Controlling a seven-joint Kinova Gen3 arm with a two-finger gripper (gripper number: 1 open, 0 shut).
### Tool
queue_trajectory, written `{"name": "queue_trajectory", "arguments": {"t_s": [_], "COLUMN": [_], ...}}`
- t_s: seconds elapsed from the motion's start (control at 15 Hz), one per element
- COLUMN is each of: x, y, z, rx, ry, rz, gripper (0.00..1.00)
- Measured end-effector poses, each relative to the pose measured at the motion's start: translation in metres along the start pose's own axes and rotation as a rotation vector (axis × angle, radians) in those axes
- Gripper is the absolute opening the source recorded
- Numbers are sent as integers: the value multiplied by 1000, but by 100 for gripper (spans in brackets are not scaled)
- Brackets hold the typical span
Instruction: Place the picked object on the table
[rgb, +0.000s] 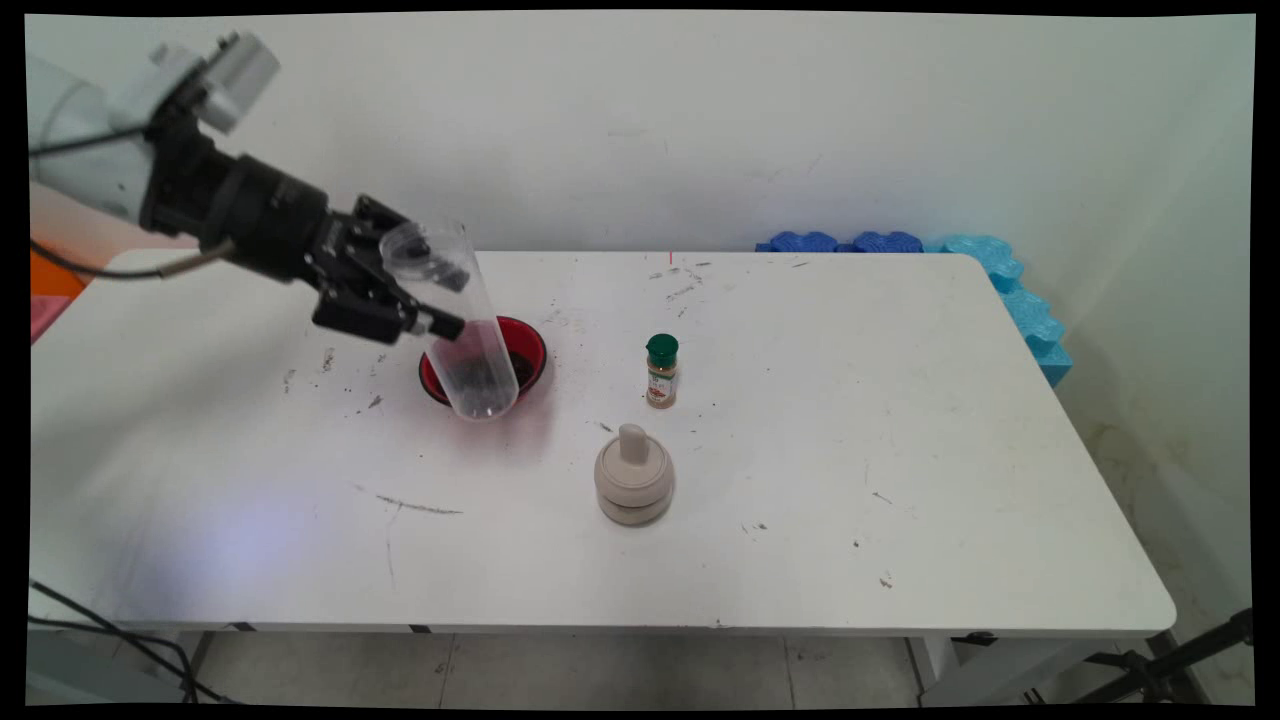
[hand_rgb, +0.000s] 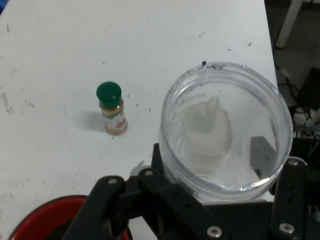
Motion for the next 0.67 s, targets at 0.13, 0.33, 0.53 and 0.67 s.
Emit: {"name": "queue_trajectory", "arguments": {"t_s": [0.13,0.33,0.53,0.67], "x": [-12,-30,-45,-53], "y": [4,8,12,13], "z": [12,34,56,69], "rx": [4,9,9,8], "ry": [-13,-34,-53,-65], "rz": [-3,-17,-28,-32], "gripper": [0,0,0,0]}}
